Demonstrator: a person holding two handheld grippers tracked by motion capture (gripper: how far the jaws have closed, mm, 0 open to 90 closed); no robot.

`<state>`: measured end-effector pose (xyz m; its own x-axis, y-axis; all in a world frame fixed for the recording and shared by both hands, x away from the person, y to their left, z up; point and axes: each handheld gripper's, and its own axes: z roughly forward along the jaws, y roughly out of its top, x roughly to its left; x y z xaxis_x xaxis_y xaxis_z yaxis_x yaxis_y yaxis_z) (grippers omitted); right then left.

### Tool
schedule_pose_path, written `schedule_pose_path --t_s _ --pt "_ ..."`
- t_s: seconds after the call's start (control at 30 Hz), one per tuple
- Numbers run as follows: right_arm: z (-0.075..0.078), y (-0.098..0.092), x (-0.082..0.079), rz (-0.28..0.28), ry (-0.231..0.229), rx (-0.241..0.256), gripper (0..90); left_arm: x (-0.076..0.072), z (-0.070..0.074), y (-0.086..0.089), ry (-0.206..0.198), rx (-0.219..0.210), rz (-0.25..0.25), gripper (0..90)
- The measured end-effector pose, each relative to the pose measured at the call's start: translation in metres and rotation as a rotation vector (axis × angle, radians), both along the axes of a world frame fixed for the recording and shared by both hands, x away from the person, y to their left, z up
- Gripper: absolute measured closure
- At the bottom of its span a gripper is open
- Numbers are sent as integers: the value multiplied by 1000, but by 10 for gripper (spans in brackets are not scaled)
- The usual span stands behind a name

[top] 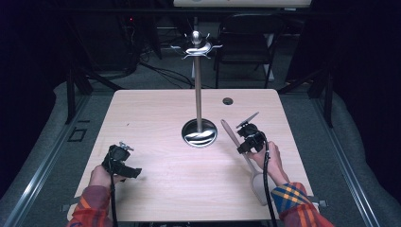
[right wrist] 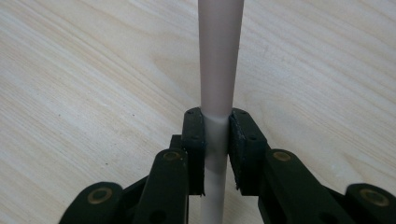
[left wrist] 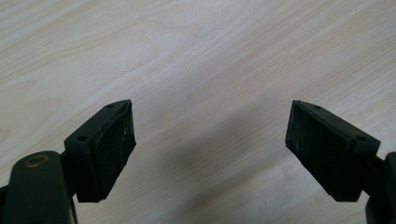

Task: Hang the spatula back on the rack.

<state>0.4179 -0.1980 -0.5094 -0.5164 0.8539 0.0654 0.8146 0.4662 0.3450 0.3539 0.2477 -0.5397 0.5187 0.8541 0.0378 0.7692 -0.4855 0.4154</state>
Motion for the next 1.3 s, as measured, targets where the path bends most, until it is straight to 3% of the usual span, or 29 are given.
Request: schedule_pose_path --t_s 0.07,0.1,0.13,0.17,0.2,0.73,0.87,1.13,1.17,1.3 --pt "4 -1 -1 6 -6 4 773 0 0 0 -2 0 0 158" --pt "5 -1 -2 -9 -21 28 773 0 0 0 -2 0 -1 158" --pt "8 -2 -3 8 -17 16 773 0 0 0 -3 1 -1 158" --pt "8 -1 -5 -10 -50 50 774 0 0 0 -3 1 -1 158" --pt "12 -2 -5 12 -36 26 774 0 0 0 -2 -1 0 159" --pt "32 -5 -14 38 -92 54 774 0 0 -1 0 1 -2 159" --pt "36 -4 -17 45 -116 78 774 0 0 -1 2 3 -2 158" --pt "52 -2 -22 73 -161 79 774 0 -1 -2 6 8 -7 159" --pt "53 -1 -23 70 -173 105 774 0 0 -1 6 8 -7 159" --pt "62 0 -27 83 -199 112 774 0 -1 -1 7 7 -7 159"
